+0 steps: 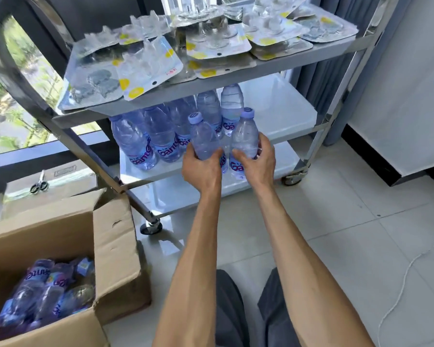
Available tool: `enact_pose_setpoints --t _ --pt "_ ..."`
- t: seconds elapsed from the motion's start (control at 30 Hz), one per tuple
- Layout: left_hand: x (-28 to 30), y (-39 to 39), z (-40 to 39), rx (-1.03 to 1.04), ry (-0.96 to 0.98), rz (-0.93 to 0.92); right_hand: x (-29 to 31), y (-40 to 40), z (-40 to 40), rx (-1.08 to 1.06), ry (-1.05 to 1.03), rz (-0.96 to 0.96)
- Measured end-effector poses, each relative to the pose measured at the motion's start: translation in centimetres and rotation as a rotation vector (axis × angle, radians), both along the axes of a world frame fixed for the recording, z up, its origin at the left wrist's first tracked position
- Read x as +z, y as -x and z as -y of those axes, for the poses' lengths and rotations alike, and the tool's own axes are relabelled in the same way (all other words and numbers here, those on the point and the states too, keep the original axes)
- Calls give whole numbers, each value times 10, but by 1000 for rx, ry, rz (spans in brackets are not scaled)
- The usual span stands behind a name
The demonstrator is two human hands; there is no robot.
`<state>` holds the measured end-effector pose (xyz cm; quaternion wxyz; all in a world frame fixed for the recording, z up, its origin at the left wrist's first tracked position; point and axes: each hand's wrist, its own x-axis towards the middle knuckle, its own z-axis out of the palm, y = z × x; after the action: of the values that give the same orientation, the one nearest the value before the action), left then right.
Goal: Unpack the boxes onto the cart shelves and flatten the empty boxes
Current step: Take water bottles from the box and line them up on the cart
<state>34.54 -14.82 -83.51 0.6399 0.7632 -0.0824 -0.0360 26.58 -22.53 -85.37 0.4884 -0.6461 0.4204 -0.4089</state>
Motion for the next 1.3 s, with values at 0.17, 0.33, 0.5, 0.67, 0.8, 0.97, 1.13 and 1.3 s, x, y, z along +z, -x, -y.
enact_pose_setpoints --t 0.17,0.33,0.5,0.67,0.8,0.97,1.13,1.3 --pt "6 -37 36 2 -31 6 4 -40 28 -84 66 12" --pt "2 -45 56 -11 -72 67 4 -54 50 -70 41 -28" --pt "1 -41 59 -30 -61 104 12 -63 56 -69 59 37" --pt "-13 -43 62 -61 -69 169 -3 -65 49 -49 72 93" --pt "-29 -32 67 29 -160 207 -17 -66 54 -45 116 31" --pt "-40 -34 70 25 -201 245 -34 -71 59 -92 185 28" --pt "-36 -38 68 40 -284 239 -37 -82 57 -146 199 48" --pt "-34 -45 65 20 -258 230 -35 -95 73 -57 183 65"
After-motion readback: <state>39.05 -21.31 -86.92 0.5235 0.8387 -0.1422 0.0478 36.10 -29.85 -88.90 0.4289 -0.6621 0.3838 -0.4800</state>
